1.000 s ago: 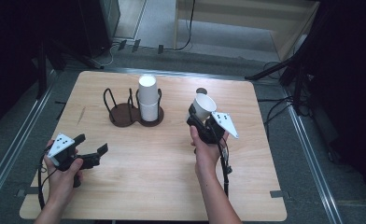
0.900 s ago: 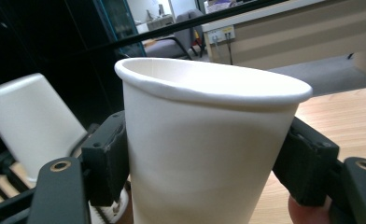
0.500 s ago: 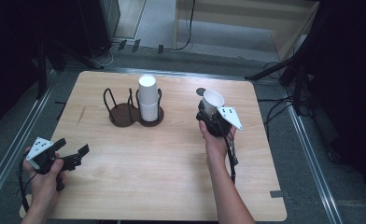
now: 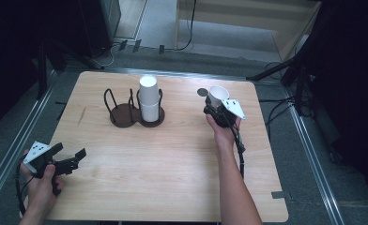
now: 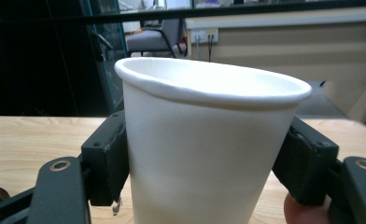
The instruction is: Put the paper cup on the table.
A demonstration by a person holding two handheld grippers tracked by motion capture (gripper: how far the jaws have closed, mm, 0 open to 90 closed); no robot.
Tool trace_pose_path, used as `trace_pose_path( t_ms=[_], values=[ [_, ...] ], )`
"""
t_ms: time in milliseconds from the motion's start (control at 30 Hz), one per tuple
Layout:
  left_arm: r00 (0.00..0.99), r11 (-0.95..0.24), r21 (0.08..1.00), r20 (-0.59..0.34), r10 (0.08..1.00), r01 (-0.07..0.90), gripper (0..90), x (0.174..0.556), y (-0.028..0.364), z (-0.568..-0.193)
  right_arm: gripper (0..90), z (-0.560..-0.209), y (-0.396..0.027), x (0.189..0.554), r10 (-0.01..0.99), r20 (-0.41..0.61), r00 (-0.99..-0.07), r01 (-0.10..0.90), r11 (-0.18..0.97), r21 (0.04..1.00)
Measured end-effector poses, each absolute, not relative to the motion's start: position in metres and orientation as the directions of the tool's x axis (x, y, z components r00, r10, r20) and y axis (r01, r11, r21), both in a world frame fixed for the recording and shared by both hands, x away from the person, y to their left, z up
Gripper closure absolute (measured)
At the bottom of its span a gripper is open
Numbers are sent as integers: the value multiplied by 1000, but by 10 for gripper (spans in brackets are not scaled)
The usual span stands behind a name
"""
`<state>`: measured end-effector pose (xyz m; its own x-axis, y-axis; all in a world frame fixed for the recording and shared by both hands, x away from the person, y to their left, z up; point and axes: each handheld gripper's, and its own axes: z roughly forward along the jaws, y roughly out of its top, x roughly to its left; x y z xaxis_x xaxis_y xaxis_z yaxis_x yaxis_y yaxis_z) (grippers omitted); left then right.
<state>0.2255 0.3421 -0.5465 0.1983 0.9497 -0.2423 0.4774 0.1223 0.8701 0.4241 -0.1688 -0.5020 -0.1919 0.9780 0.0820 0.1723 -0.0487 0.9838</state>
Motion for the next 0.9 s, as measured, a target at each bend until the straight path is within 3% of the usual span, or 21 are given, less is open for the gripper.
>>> trace_pose_path(
  t_ms=[300, 433, 900],
  values=[
    [182, 146, 861, -263, 947, 487, 0, 227, 343, -551, 262, -519, -166, 444, 975, 48, -215, 279, 15, 960],
    [192, 129, 863, -250, 949, 488, 0, 226, 341, -552, 257, -521, -169, 449, 985, 32, -168, 317, 23, 948],
    [206, 118, 871, -241, 948, 476, 0, 223, 338, -552, 245, -531, -172, 453, 990, -7, -143, 375, 61, 925]
  ],
)
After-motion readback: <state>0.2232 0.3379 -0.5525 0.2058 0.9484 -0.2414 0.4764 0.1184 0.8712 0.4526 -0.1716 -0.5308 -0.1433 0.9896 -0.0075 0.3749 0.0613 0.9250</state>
